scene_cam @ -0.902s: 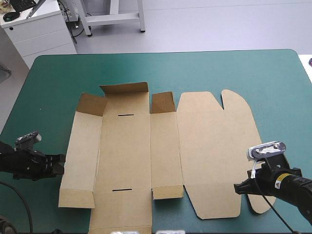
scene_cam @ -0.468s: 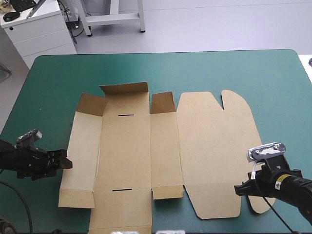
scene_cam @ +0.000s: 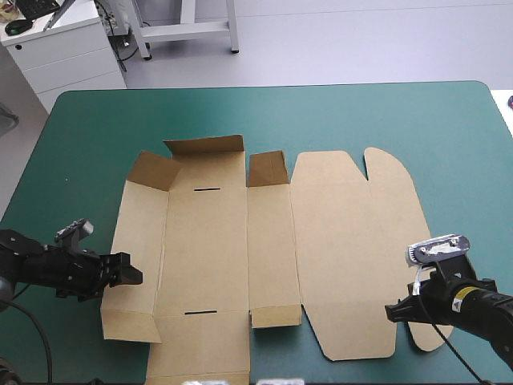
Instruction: Fold the box
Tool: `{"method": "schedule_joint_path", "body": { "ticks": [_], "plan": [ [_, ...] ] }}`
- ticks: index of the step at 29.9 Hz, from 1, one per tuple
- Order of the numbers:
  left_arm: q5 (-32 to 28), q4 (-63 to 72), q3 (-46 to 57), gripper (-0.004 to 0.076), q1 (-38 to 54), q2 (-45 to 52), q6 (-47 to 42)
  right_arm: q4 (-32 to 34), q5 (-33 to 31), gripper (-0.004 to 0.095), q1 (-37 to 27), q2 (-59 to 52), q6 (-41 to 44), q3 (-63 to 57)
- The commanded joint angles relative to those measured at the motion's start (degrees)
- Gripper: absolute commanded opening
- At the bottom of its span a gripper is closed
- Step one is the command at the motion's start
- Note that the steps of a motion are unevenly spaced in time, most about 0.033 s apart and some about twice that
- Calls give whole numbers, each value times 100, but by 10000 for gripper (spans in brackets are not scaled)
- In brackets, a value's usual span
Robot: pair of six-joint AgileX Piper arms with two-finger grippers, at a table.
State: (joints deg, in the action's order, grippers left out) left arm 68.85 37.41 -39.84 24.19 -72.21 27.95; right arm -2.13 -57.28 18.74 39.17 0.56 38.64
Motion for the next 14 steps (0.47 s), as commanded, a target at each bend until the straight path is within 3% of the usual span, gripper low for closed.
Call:
{"method": "schedule_joint_path", "body": {
  "ticks": [1,9,12,14],
  "plan": [
    [392,339,-91,459,-414,95,37,42,231,-20,-39,-21,-56,144],
    [459,381,-91,433,-671,95,8,42,221,-20,-39,-21,-56,144],
    [499,381,-91,353,-671,95,-77,42,221,-20,-39,-21,-56,144],
    [513,355,-91,237,-671,95,-77,42,221,-20,-39,-21,-56,144]
  ]
}}
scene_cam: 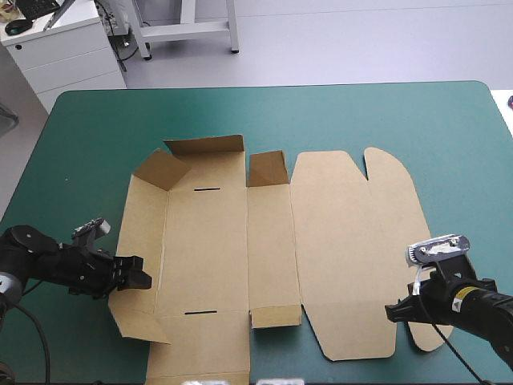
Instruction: Fold the box
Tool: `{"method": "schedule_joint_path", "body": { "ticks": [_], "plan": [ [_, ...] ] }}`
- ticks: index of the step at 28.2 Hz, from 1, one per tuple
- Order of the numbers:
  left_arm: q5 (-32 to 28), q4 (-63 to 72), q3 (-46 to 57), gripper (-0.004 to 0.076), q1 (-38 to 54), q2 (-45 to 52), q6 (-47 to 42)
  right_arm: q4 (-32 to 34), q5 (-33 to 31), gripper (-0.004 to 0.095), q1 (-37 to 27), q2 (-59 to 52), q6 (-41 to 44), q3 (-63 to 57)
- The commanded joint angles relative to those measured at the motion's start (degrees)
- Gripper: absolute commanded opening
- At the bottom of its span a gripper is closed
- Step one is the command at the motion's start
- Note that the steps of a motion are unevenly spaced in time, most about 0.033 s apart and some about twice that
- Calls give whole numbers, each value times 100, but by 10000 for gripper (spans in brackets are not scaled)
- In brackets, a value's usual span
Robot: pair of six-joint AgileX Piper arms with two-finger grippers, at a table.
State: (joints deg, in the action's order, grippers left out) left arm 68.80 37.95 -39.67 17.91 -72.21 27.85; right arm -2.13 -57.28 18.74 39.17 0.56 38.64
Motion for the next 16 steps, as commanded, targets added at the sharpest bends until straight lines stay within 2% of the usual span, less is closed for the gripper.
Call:
{"method": "schedule_joint_path", "body": {
  "ticks": [1,3,4,10,16],
  "plan": [
    [518,285,-108,179,-43,95,-66,42,221,-20,-39,-21,-56,144],
    [507,215,-108,17,-43,95,-66,42,221,-20,-39,-21,-56,144],
    [494,171,-108,-6,-43,95,-66,42,221,-20,-39,-21,-56,144],
    [281,-334,-491,-10,-57,95,-227,42,221,-20,-39,-21,-56,144],
    [263,-1158,-1894,-10,-690,-286,-239,32,221,-20,-39,-21,-56,144]
  ]
}}
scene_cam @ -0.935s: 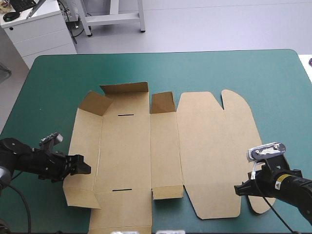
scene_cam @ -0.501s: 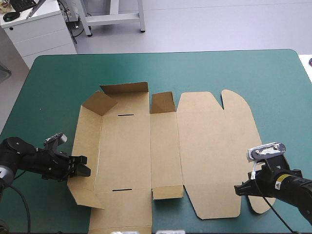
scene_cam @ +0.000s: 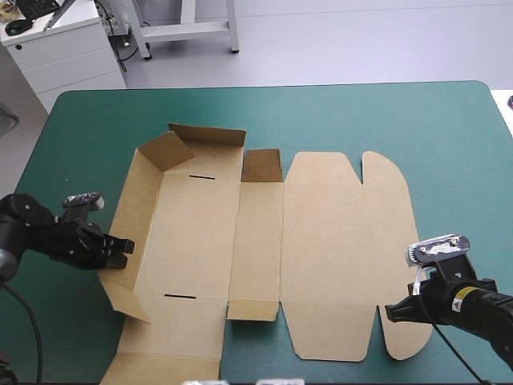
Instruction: Fold the box
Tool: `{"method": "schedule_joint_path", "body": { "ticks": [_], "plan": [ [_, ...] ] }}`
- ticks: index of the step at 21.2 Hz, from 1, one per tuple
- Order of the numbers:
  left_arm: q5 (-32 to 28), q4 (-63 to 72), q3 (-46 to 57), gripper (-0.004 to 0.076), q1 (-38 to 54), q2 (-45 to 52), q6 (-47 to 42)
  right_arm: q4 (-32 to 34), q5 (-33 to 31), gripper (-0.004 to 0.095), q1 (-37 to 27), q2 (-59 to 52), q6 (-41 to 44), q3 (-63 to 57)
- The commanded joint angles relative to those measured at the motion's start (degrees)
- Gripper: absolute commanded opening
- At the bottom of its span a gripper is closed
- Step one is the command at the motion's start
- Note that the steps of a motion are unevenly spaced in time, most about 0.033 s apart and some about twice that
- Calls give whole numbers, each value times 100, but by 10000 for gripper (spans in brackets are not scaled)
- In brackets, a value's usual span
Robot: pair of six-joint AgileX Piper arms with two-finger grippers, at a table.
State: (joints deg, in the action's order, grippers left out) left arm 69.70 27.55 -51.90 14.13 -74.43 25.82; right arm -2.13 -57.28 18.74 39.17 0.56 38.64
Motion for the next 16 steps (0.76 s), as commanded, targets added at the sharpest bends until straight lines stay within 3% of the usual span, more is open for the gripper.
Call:
{"method": "schedule_joint_path", "body": {
  "ticks": [1,6,9,16],
  "plan": [
    [172,-486,-1158,-10,-615,-264,-60,32,221,-20,-39,-21,-56,144],
    [143,-2177,-2420,-10,-1860,-990,-60,32,221,-20,-39,-21,-56,144],
    [-164,-3403,-2953,-10,-2656,-1365,-35,32,221,-20,-39,-21,-26,144],
    [-1127,-5897,-3050,-10,-4293,-1704,-258,32,221,-20,-39,-21,77,144]
  ]
}}
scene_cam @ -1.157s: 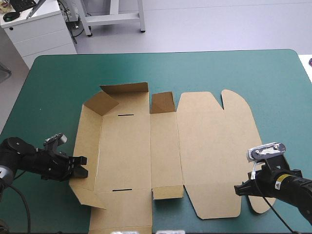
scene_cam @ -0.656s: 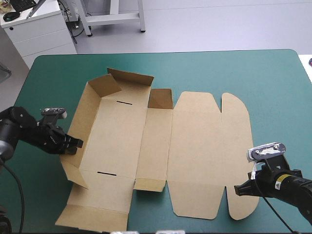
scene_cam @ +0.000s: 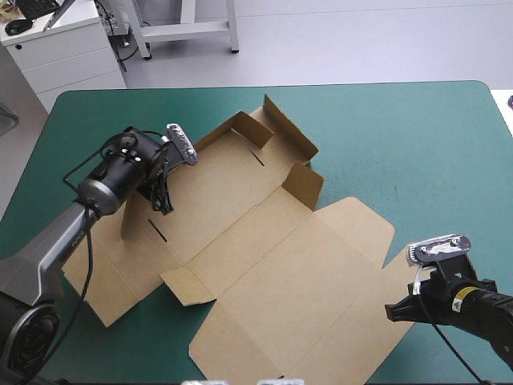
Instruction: Fold the box
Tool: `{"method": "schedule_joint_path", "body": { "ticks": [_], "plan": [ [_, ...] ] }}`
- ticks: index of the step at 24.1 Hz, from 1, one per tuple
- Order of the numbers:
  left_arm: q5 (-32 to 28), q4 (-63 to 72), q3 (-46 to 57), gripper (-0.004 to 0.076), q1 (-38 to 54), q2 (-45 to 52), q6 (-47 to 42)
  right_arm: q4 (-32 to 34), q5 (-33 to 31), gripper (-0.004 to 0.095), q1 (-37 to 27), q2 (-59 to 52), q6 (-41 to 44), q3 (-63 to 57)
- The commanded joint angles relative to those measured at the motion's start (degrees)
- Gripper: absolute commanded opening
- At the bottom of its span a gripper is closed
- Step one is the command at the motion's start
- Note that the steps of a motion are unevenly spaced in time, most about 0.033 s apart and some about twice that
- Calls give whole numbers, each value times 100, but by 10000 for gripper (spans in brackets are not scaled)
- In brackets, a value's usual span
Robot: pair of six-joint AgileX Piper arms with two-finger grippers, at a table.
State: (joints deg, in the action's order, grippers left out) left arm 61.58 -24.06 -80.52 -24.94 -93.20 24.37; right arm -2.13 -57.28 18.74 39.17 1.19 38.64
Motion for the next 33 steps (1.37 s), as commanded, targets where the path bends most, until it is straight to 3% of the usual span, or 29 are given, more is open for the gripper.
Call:
{"method": "schedule_joint_path", "body": {
  "ticks": [1,14,20,23,29,33],
  "plan": [
    [-401,-960,-188,-10,-541,164,-273,32,221,-20,-39,-21,15,144],
    [-1086,-4310,992,-10,-2410,137,-2381,32,251,-20,-39,-21,96,144],
    [-1233,-5947,1443,-10,-3018,159,-3777,32,264,-20,-39,-21,113,144],
    [-1698,-6446,1847,-10,-3072,431,-4146,42,264,-20,-39,-21,121,144],
    [-2049,-7919,2808,-10,-3072,1118,-5101,42,272,-20,-39,-21,193,144],
    [-2289,-7919,3030,-10,-2959,1413,-4770,42,272,-20,-39,-21,222,144]
  ]
}}
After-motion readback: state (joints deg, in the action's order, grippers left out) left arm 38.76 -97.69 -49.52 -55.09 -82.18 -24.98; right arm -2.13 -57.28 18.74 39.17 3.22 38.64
